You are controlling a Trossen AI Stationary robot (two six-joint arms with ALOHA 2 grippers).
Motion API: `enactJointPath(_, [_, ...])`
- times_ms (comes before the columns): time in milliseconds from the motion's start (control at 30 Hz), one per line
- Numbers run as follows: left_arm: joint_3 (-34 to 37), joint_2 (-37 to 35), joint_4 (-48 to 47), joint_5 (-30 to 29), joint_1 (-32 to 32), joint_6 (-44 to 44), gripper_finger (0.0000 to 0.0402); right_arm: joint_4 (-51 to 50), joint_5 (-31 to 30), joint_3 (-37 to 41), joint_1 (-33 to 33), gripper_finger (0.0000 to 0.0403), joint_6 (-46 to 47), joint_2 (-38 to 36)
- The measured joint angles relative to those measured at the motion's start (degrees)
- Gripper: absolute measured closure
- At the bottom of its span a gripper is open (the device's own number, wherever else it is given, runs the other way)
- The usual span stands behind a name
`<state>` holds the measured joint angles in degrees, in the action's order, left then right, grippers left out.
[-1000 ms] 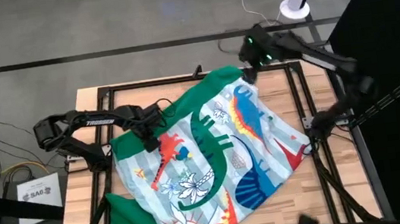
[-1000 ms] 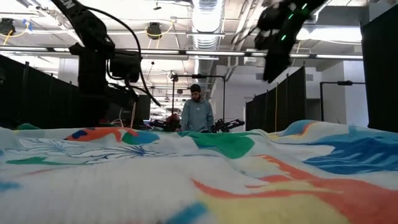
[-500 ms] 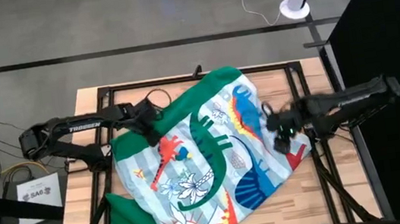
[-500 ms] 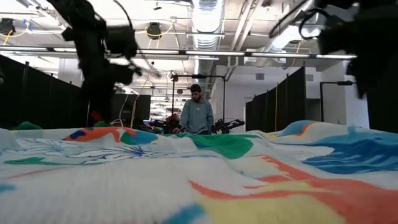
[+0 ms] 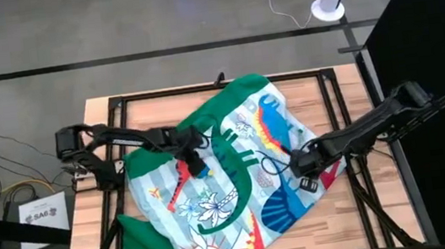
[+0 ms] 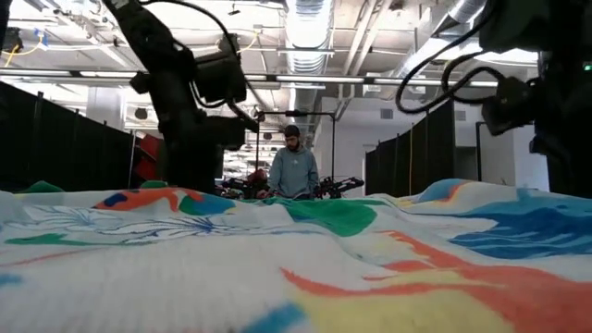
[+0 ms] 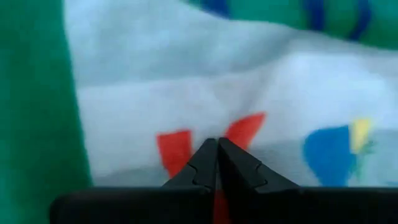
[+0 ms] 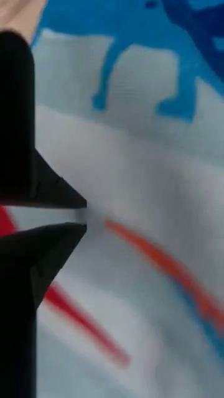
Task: Roll towel
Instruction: Roll the multicolor dinosaur print towel
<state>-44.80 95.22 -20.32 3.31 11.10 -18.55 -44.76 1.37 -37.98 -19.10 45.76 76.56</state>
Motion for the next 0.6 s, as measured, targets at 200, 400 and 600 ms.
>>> enactJointPath(200, [-0.3,0.8,-4.9,-2.6,-3.1,2.2,0.0398,6.9,0.1,0.0,-4.7,0.0401,8.1,6.9])
enactJointPath(400, [0.4,-2.9,-17.1,-6.7,-3.7,5.2,0.0398,10.4,1.3,-0.1,-13.9,0.0403,22.9,7.9])
enactJointPath(600, [1.2,-8.5,-26.3,-7.7,-3.6,9.2,0.0398,10.5,3.1,-0.8,-20.1,0.0403,35.2,4.2])
